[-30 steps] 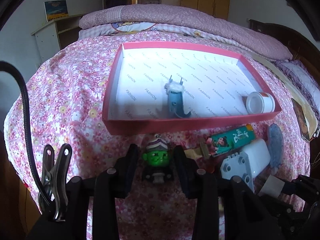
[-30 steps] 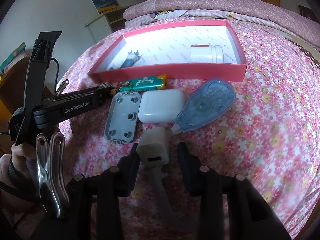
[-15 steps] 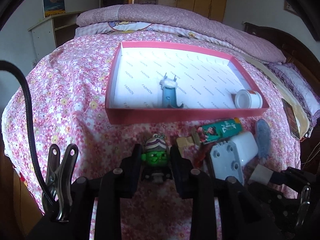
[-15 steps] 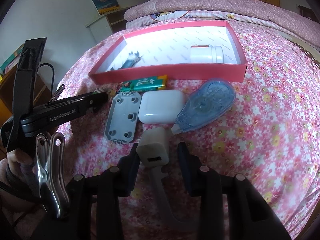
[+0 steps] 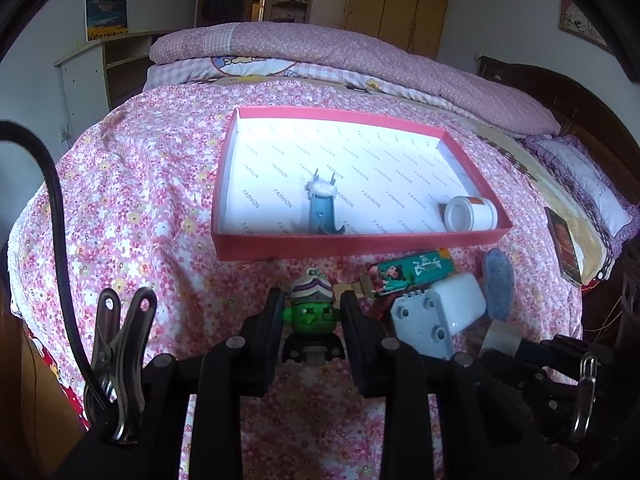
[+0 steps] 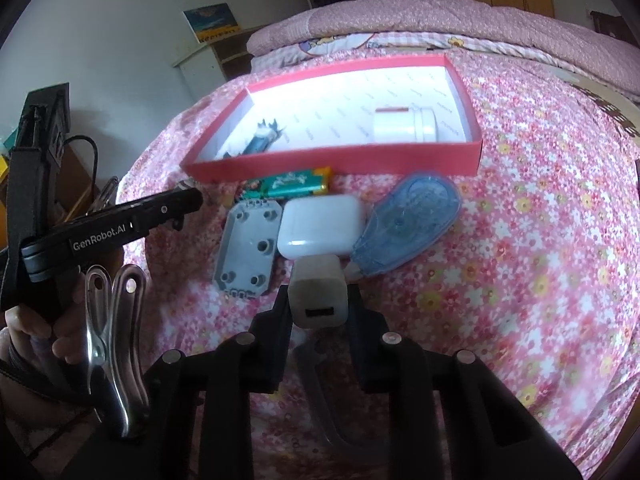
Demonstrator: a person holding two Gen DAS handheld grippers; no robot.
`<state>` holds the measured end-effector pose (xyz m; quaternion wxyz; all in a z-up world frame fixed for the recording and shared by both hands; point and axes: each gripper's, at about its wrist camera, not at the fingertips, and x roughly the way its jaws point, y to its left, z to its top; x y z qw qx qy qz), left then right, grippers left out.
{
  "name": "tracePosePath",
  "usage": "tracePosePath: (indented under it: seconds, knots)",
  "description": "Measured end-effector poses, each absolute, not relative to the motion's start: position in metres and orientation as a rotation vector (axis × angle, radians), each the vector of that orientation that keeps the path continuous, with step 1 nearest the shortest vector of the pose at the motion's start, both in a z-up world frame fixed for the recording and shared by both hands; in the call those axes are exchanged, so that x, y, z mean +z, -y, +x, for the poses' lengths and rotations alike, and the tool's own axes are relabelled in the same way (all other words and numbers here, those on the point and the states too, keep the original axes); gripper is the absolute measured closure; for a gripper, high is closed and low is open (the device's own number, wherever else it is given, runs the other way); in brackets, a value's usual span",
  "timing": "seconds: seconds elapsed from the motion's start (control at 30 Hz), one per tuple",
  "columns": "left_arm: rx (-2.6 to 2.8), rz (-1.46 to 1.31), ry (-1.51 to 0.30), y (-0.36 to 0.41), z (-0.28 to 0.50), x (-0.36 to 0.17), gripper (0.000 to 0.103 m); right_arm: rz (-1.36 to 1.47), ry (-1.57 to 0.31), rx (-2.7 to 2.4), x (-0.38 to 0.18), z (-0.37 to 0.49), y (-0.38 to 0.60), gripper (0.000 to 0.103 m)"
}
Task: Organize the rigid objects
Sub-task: 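Carry the figurine into the tray and open the left tool while the right tool releases the charger there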
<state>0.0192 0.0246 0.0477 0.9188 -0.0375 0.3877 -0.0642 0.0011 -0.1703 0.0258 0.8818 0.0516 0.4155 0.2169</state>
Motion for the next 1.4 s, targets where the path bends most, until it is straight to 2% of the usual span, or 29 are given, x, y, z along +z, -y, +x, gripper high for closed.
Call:
tracePosePath:
  seconds: [0.67, 1.4]
  knots:
    - [-0.161, -0.063, -0.756, -0.018, 0.027, 0.069, 0.073, 0.128, -0.791, 0.465, 0.048, 0.007, 0.18, 0.077]
    - [-0.159, -0.029, -0.735, -0.002, 0.088, 0.088, 0.073, 0.115, -0.704, 0.41, 0.088, 0.075, 0.195, 0.077]
